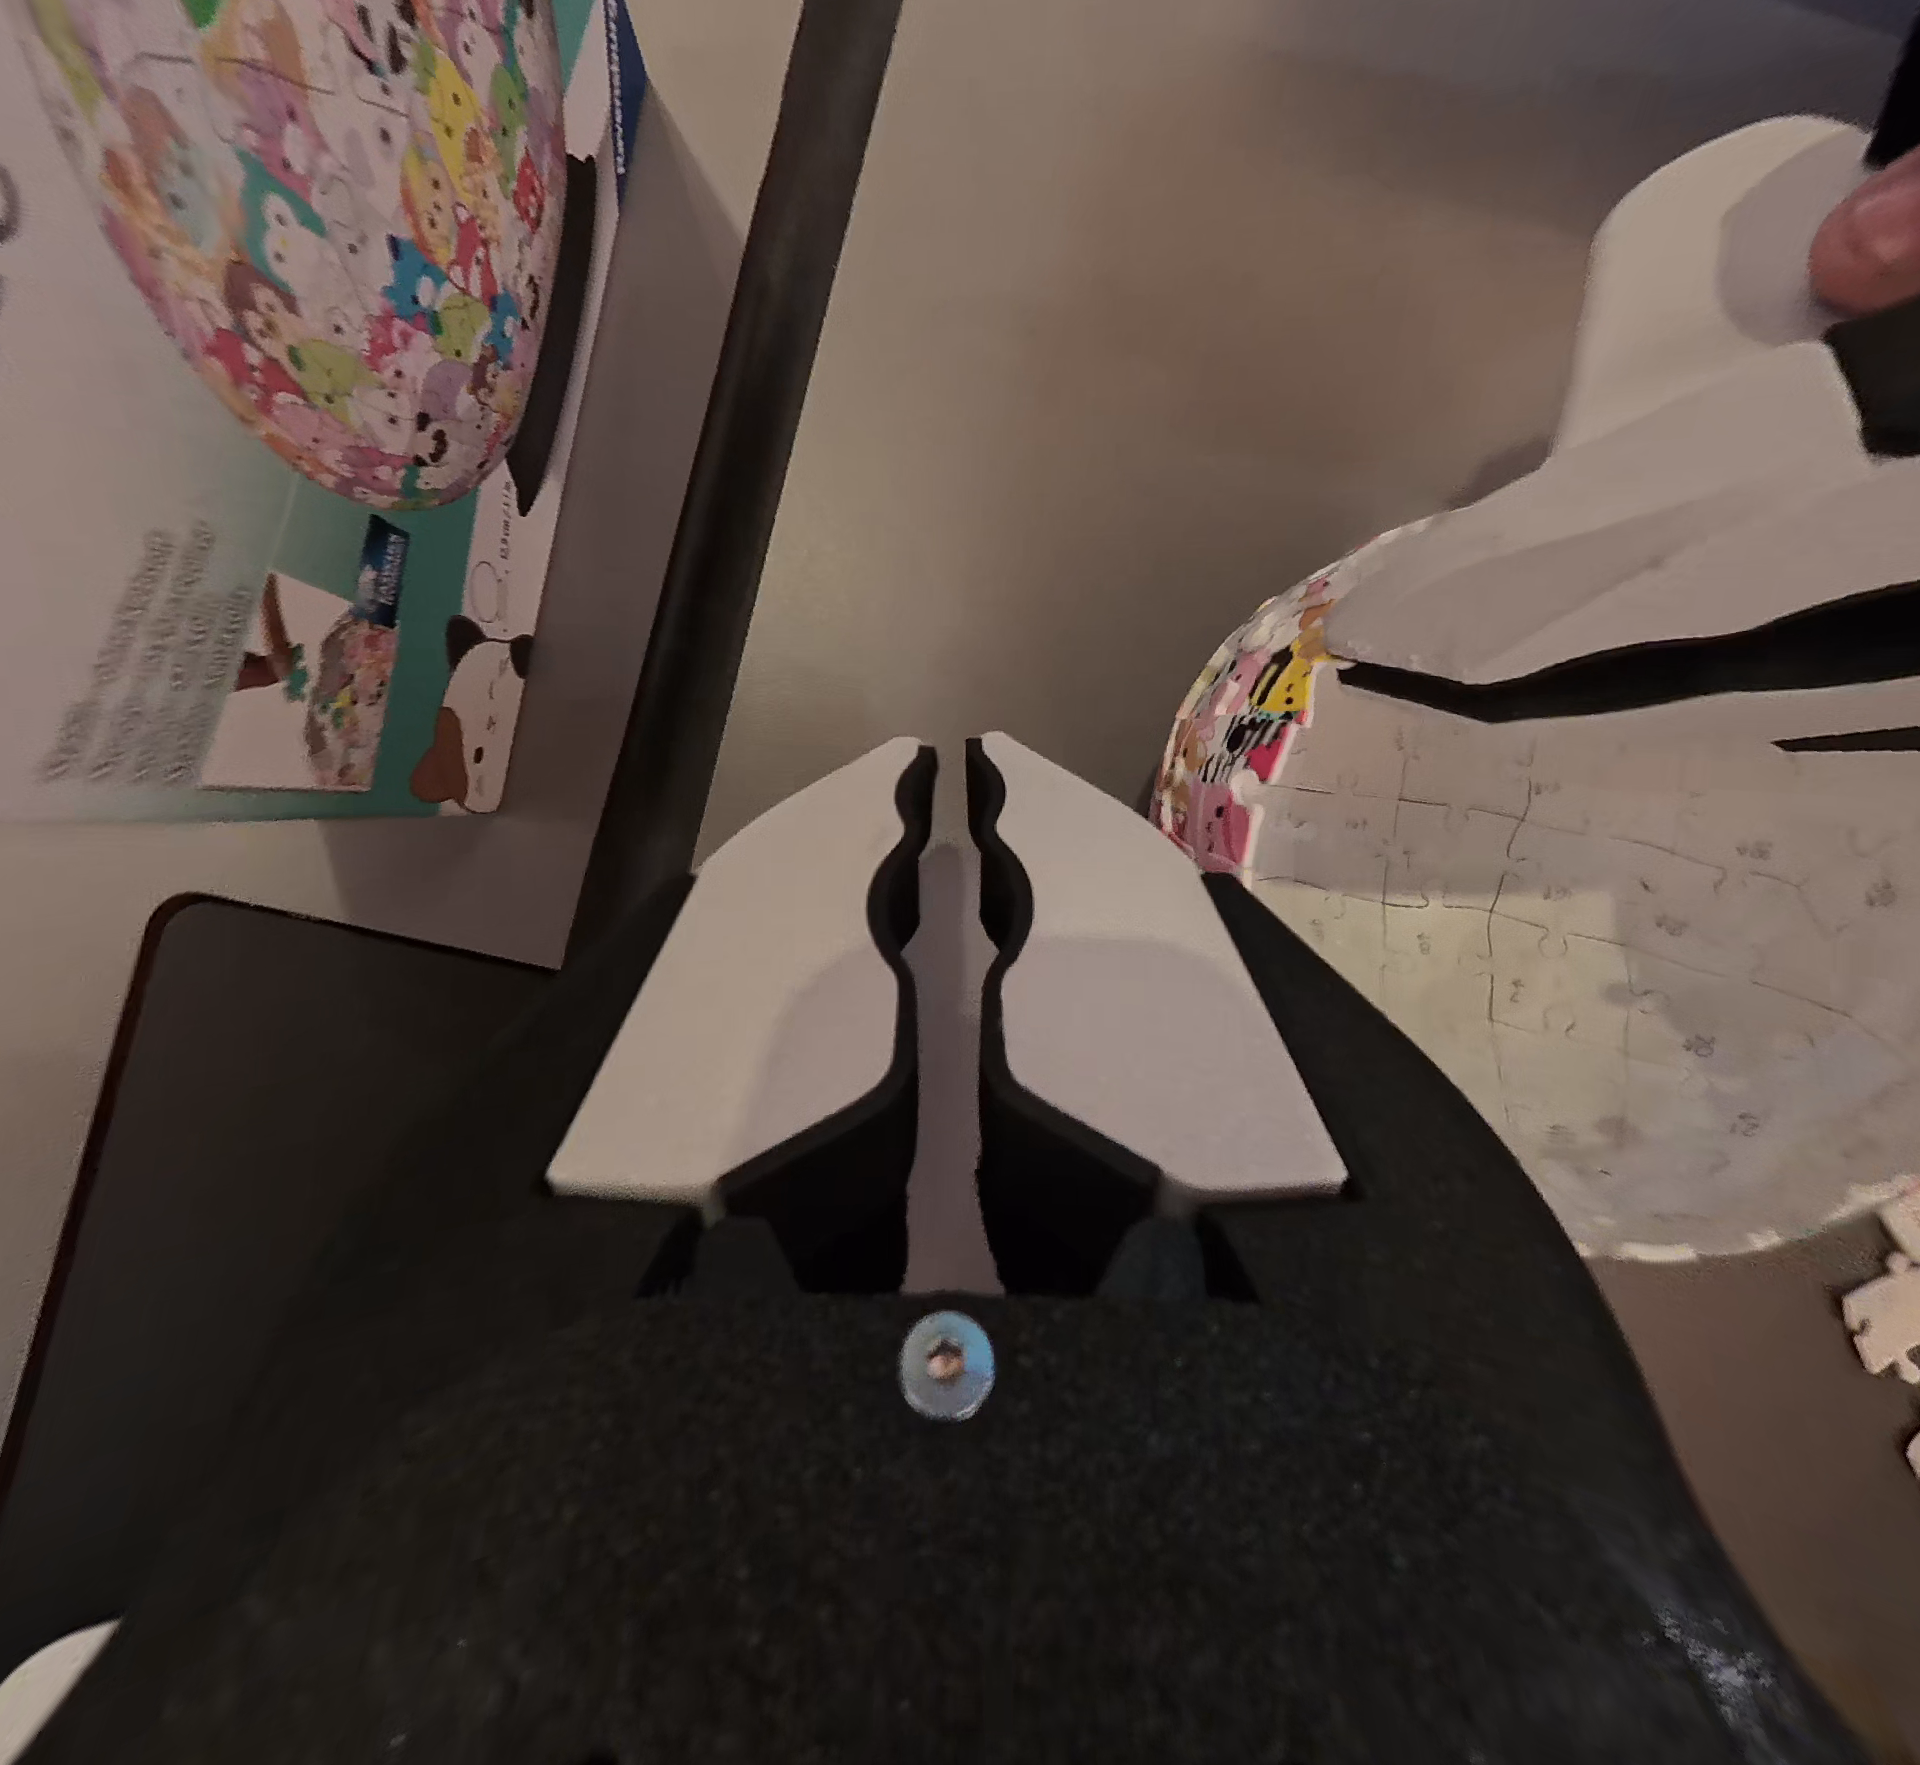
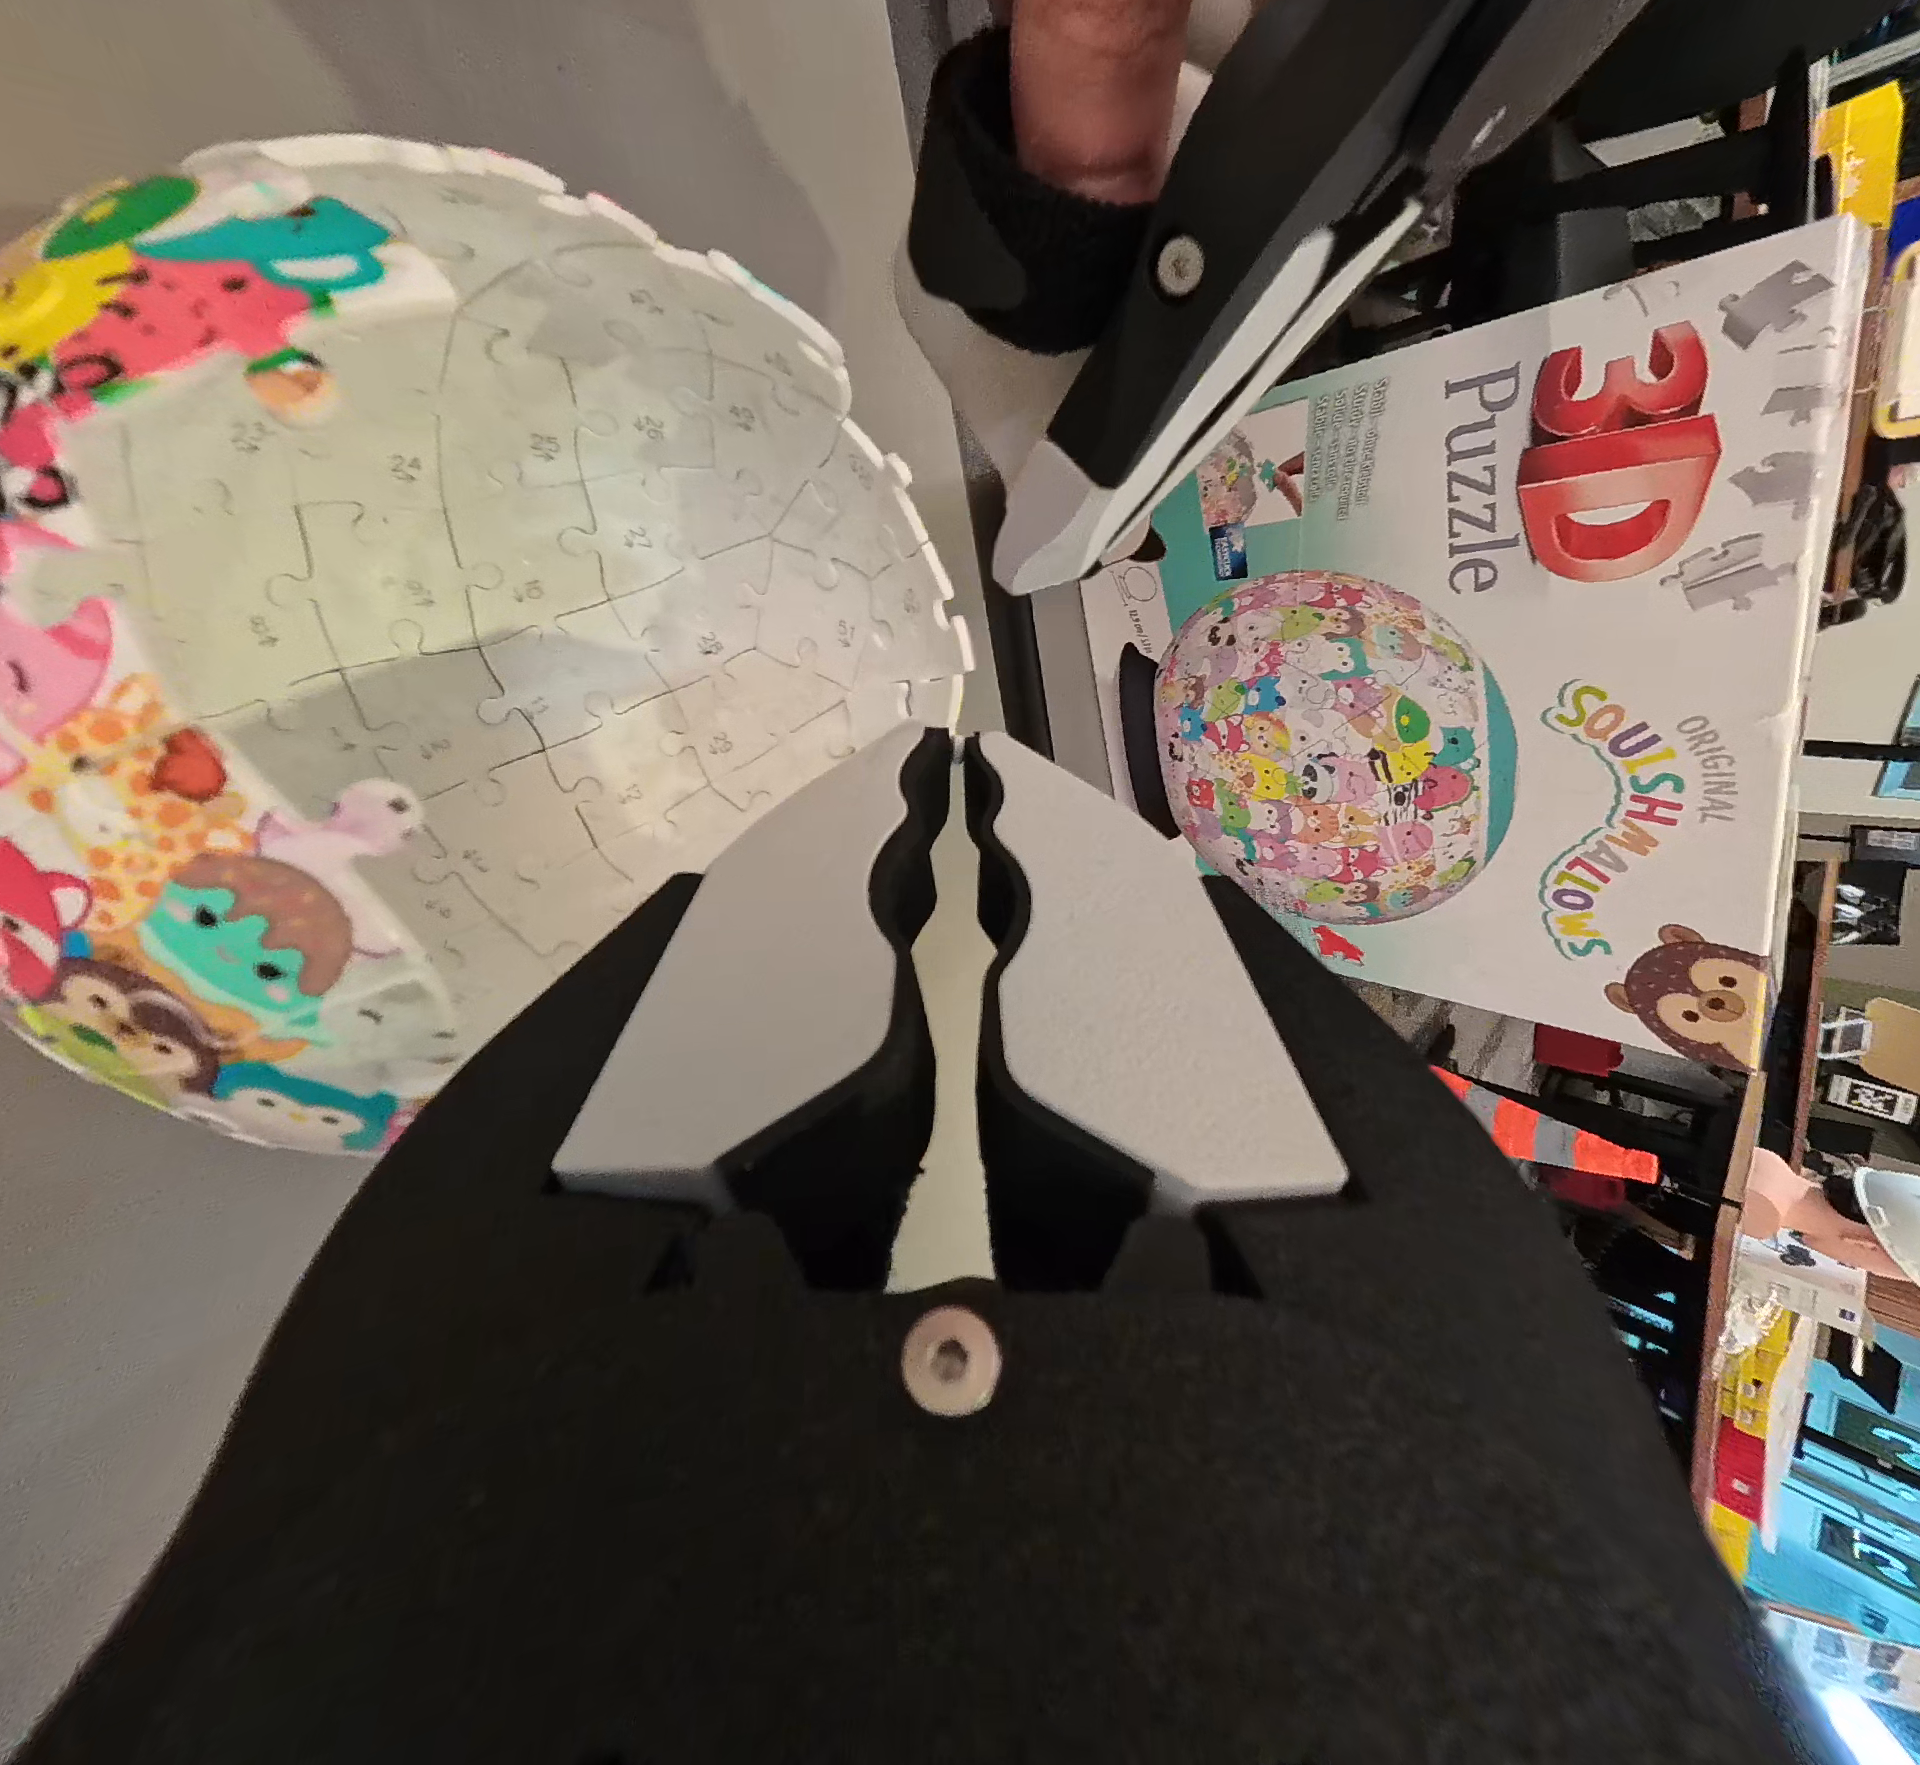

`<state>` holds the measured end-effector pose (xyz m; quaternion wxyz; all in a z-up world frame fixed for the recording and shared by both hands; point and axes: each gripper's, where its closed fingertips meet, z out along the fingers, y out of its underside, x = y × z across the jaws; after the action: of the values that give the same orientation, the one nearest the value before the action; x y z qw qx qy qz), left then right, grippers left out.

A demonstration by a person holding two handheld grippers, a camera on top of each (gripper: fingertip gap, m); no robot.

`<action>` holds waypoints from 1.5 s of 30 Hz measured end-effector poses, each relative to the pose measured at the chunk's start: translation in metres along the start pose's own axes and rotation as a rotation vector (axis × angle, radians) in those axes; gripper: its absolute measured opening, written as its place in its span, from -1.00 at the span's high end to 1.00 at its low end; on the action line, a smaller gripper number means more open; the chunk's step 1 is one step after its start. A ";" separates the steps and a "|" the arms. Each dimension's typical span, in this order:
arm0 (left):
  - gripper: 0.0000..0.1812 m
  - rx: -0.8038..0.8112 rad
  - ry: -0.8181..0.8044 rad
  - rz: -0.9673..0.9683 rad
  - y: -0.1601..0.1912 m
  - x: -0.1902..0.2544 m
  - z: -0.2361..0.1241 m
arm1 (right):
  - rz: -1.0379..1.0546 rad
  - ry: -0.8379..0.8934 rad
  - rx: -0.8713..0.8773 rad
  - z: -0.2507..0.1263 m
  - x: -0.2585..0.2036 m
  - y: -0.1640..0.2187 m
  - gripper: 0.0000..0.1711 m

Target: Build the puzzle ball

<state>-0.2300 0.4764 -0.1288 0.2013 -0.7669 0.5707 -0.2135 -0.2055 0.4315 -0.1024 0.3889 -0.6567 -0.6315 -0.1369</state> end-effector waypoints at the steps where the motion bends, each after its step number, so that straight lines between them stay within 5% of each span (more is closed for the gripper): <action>1: 0.93 0.017 -0.004 -0.008 -0.002 0.000 -0.004 | 0.004 0.003 0.008 -0.001 0.001 -0.001 0.97; 11: 0.89 0.183 -0.026 -0.063 -0.012 0.002 -0.037 | 0.026 -0.016 0.034 -0.002 0.002 -0.002 0.97; 28: 0.99 -0.028 0.053 0.005 -0.013 0.005 0.013 | 0.019 -0.014 0.036 0.003 0.007 0.002 0.97; 45: 1.00 -0.100 0.096 0.056 -0.014 0.010 0.025 | -0.050 0.003 0.042 0.009 0.014 0.001 0.97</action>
<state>-0.2025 0.4726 -0.1406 0.1411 -0.7486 0.6110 -0.2154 -0.2047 0.4483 -0.0997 0.4002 -0.6323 -0.6497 -0.1343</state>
